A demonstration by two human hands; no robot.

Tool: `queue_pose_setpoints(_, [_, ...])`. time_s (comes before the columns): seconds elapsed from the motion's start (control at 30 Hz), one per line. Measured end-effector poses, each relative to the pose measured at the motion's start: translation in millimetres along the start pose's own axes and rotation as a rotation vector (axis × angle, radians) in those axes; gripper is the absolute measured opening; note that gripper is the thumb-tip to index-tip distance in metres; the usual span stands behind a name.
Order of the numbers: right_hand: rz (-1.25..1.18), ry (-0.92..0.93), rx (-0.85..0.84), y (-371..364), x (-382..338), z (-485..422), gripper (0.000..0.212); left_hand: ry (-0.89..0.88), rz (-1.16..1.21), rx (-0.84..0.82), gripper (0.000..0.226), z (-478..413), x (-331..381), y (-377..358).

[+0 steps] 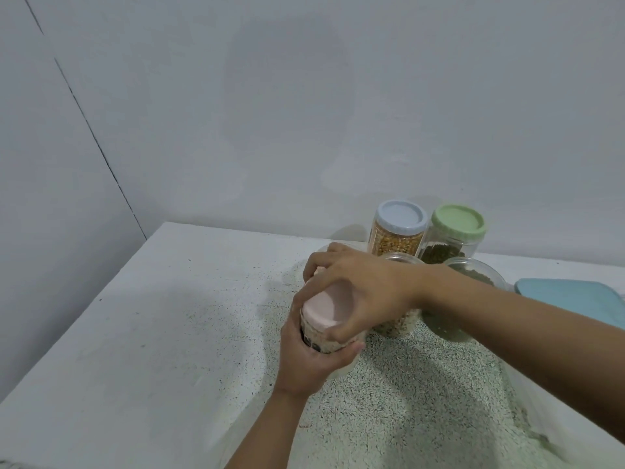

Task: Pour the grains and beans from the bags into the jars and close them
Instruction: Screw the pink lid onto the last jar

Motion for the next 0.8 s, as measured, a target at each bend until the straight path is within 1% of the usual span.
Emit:
queue_pose_setpoints(0.07, [-0.097,0.014,-0.016,0,2,0,0.055,0.007,0.008,0.010,0.088,-1,0,2])
queue_pose_setpoints(0.13, [-0.113,0.018,-0.054,-2,2,1,0.056,-0.005,0.008,0.025,0.089,-2,0,4])
queue_pose_setpoints(0.23, [0.036,0.023,-0.023,-3,0,1,0.051,-0.012,-0.008,-0.002,0.087,-2,-1,1])
queue_pose_setpoints(0.3, [0.231,-0.028,0.042,-6,0,1,0.051,-0.020,-0.011,-0.017,0.087,-1,0,-1])
queue_pose_setpoints(0.37, [0.405,-0.088,0.107,-8,-3,4,0.056,-0.033,-0.008,-0.036,0.086,-2,2,-3])
queue_pose_setpoints(0.47, [0.442,-0.233,0.169,-8,-2,11,0.070,-0.035,-0.021,-0.027,0.080,-3,5,-1])
queue_pose_setpoints(0.53, [0.460,-0.282,0.181,-6,-2,12,0.071,-0.022,-0.040,-0.010,0.078,-2,3,1])
queue_pose_setpoints(0.6, [0.392,-0.218,0.137,-3,-4,9,0.062,-0.016,-0.050,-0.001,0.081,0,2,2])
queue_pose_setpoints(0.67, [0.187,-0.128,0.024,2,-8,8,0.053,-0.020,-0.052,0.009,0.084,0,4,2])
queue_pose_setpoints(0.73, [0.014,-0.073,-0.119,6,-12,11,0.052,-0.047,-0.069,0.032,0.083,0,10,3])
queue_pose_setpoints(0.8, [-0.072,-0.083,-0.225,7,-11,15,0.057,-0.058,-0.103,0.034,0.087,-1,10,3])
Point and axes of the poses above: each hand's wrist, its own z-axis away from the middle knuckle, its own y-axis out of the back of the hand, x = y × z, the point moved 9 cm from there along -z, towards the middle knuckle, and after that the axes turned 13 degrees about -z, right-handed, at the moved point
